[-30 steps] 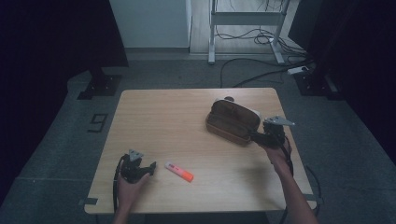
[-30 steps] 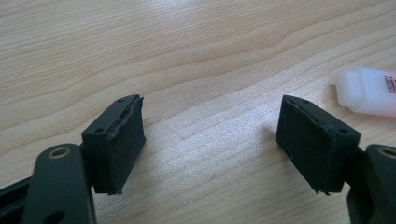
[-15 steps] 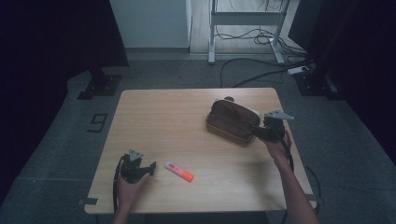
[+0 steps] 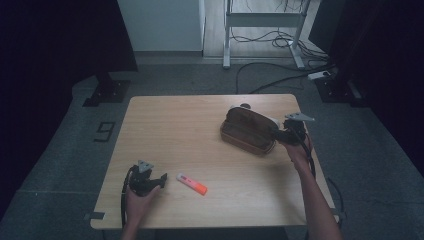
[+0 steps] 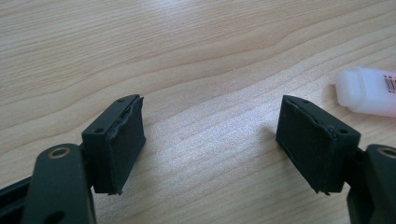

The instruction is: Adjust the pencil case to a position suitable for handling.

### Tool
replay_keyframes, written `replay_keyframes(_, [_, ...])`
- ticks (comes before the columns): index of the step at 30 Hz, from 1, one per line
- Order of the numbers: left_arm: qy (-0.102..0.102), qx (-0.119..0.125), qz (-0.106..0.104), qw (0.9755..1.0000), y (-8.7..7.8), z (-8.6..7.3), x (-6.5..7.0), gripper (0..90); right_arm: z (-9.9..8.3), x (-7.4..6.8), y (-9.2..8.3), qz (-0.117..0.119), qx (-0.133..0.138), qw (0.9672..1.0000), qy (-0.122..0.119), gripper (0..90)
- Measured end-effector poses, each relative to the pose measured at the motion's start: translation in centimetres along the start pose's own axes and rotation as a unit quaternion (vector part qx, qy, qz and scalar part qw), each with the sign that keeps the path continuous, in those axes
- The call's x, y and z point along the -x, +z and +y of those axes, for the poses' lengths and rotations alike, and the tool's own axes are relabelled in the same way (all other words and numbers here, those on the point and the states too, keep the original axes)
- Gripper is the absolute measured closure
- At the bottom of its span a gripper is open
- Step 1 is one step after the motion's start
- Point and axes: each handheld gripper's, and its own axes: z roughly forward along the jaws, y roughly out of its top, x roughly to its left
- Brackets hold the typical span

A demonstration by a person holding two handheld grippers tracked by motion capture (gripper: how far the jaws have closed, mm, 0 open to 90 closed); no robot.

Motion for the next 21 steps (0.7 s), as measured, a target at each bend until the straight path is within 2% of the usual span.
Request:
replay_keyframes(3, [0.0,0.0,0.0,1.0,0.0,0.0,0.0,23.1,0.1,0.1,0.5,-0.001,0.003,1.0,-0.002,25.5])
replay_keyframes(11, [0.0,0.001,0.0,1.0,0.0,0.0,0.0,23.1,-0.4,1.2,2.4,0.015,0.0,0.9998,0.015,24.9])
replay_keyframes(21, [0.0,0.001,0.0,1.0,0.0,0.0,0.0,23.1,-1.2,1.3,4.7,0.027,-0.01,0.9995,0.012,25.0])
